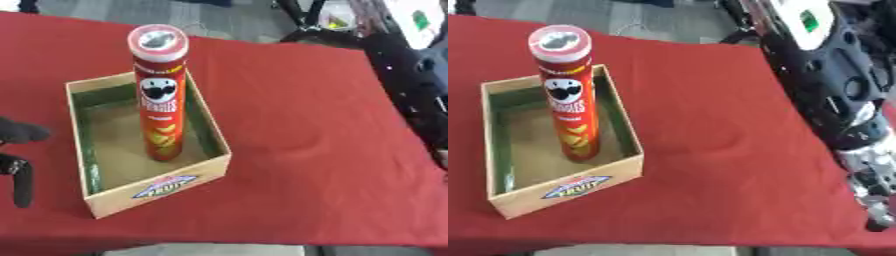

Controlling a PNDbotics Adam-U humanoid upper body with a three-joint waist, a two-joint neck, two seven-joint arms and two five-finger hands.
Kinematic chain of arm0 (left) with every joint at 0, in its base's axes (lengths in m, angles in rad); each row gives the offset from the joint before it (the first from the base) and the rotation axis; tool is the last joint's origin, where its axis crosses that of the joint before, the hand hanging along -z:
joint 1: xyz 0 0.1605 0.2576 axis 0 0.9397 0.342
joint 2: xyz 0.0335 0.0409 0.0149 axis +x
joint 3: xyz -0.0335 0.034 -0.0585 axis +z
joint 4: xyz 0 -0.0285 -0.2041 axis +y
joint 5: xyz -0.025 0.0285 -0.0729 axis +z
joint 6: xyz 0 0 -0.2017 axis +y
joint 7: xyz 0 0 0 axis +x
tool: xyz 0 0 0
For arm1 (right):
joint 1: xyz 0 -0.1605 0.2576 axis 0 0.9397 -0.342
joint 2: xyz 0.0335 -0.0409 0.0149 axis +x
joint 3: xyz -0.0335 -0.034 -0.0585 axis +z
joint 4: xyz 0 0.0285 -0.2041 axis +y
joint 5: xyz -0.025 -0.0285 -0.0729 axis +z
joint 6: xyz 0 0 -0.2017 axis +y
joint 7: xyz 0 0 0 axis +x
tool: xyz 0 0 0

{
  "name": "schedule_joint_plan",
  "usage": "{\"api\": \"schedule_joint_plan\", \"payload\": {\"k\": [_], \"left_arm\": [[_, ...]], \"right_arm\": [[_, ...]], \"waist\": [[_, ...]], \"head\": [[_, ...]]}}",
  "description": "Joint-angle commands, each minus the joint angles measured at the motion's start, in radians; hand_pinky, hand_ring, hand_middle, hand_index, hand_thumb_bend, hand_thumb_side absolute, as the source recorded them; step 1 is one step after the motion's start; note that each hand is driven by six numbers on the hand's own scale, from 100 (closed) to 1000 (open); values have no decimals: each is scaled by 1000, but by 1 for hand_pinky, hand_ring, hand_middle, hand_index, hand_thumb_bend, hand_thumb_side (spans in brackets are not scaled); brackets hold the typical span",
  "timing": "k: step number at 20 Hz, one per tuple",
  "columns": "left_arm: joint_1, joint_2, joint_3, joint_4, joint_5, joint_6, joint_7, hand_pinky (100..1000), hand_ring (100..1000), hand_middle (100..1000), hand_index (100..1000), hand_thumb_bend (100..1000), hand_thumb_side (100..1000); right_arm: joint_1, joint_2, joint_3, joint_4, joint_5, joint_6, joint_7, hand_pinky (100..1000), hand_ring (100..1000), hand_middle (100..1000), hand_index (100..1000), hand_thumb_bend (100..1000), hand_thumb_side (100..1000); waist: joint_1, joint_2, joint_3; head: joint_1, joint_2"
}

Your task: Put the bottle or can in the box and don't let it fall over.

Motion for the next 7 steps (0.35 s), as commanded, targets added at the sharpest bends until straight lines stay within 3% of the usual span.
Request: {"api": "schedule_joint_plan", "payload": {"k": [1, 3, 7], "left_arm": [[2, 26, 25, -19, -7, -20, -1, 426, 862, 738, 851, 100, 573], [9, 33, 34, -19, -9, -30, -1, 426, 862, 738, 851, 100, 579], [19, 44, 47, -19, -11, -49, -1, 427, 862, 739, 851, 100, 572]], "right_arm": [[63, -63, -83, -40, -27, 21, -31, 821, 871, 808, 851, 100, 363], [140, -69, -119, -62, -18, 15, -53, 810, 864, 805, 853, 100, 522], [279, -50, -167, -119, -6, 7, -88, 792, 849, 795, 857, 100, 511]], "waist": [[10, -20, -12], [12, -20, -23], [18, -17, -39]], "head": [[33, -17], [54, -23], [90, -31]]}}
